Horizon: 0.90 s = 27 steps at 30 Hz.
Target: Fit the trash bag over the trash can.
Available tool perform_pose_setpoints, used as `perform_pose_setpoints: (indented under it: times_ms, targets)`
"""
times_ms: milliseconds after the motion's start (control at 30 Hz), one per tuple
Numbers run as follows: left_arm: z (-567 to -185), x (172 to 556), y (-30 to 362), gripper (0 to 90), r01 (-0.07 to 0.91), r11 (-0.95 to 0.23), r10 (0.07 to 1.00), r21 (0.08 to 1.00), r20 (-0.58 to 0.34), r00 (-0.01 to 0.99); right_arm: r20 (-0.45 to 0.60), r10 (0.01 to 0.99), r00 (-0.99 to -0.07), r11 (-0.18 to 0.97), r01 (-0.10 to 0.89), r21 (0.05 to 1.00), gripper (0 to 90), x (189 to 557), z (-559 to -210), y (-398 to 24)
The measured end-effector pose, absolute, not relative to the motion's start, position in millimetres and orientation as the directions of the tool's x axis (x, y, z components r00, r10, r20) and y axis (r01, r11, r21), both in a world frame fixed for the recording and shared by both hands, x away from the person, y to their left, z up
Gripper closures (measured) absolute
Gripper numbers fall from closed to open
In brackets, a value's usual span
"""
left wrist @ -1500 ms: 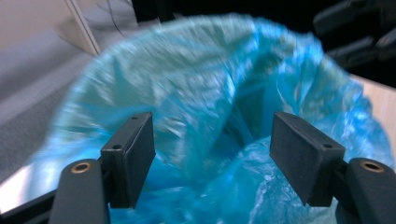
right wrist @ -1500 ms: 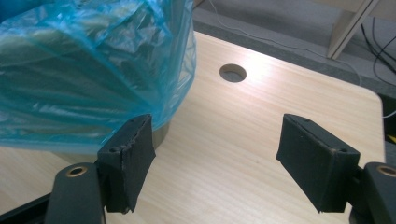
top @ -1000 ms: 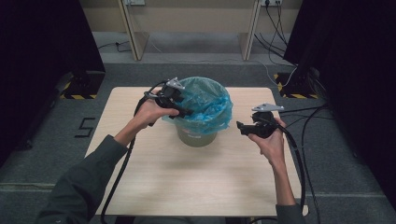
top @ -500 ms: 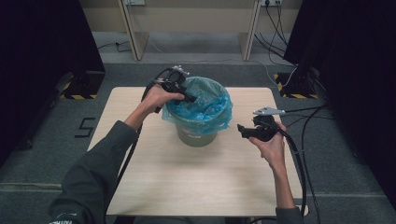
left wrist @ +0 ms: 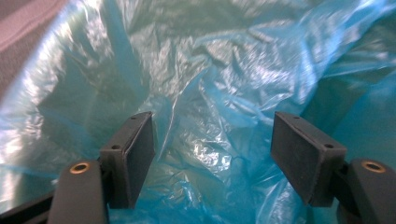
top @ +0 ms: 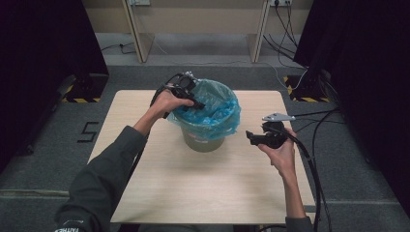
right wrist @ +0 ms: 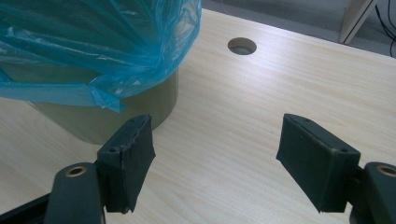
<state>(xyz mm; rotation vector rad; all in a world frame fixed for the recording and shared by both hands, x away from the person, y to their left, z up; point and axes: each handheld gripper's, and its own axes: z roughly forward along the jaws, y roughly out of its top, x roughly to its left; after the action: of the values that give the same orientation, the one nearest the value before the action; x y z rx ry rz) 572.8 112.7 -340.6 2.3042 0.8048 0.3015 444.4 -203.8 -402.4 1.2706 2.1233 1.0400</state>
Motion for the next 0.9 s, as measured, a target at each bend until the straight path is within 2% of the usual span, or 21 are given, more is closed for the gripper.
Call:
perform_pose_setpoints:
  times_ms: [267, 500, 900]
  targets:
    - [-326.5, 556.9, 95.4, 28.0, 0.414, -0.559, 0.593, 0.719, -0.003, 0.805, 0.012, 0.894, -0.448, 0.263, 0.548, 0.794, 27.2, 440.6, -405.8, -210.7]
    - [-330.1, 543.5, 68.9, 27.4, 0.366, -0.634, 0.531, 0.682, 0.040, 0.846, 0.057, 0.900, -0.432, 0.223, 0.569, 0.791, 27.5, 432.6, -423.2, -222.6]
    - [-334.0, 536.9, 57.5, 26.8, 0.340, -0.702, 0.479, 0.625, 0.062, 0.876, 0.094, 0.900, -0.425, 0.191, 0.580, 0.792, 27.5, 429.6, -435.8, -226.6]
